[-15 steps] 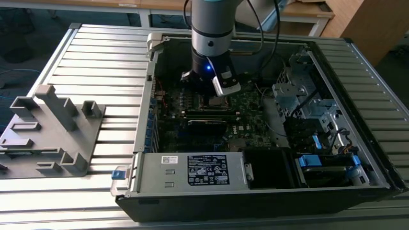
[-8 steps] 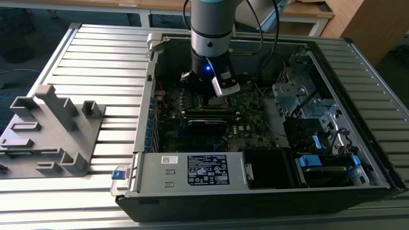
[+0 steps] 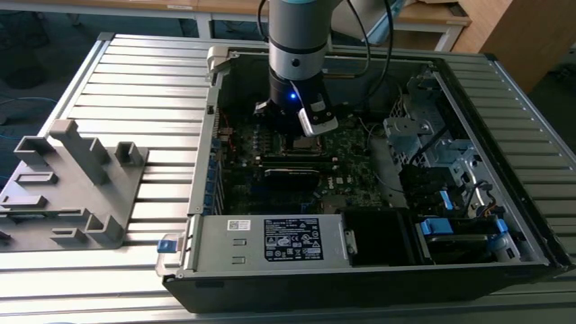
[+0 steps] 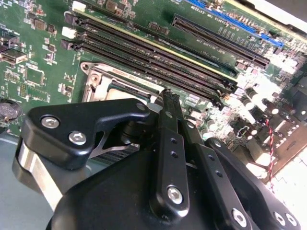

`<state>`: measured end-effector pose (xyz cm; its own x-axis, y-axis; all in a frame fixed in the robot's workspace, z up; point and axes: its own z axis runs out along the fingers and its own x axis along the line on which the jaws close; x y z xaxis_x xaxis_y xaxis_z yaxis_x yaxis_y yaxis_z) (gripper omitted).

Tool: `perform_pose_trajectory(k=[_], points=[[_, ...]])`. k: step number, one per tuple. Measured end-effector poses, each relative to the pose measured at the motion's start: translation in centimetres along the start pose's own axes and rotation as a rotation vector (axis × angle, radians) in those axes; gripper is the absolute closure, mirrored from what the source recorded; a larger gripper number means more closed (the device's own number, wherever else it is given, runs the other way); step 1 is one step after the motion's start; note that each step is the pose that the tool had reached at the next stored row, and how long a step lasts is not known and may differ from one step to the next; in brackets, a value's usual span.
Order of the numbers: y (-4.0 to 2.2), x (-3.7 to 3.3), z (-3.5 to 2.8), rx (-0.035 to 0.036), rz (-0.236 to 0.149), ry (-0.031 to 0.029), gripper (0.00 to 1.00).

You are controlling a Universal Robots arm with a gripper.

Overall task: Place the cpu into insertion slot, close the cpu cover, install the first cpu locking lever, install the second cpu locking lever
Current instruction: 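Install the second cpu locking lever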

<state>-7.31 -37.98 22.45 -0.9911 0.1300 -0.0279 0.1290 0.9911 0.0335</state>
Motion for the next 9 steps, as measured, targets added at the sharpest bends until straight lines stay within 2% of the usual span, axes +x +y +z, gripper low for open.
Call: perform_pose_trajectory(k=[9], points=[[-0.09, 0.55, 0.78, 0.0002, 0.000, -0.0004, 0.89]])
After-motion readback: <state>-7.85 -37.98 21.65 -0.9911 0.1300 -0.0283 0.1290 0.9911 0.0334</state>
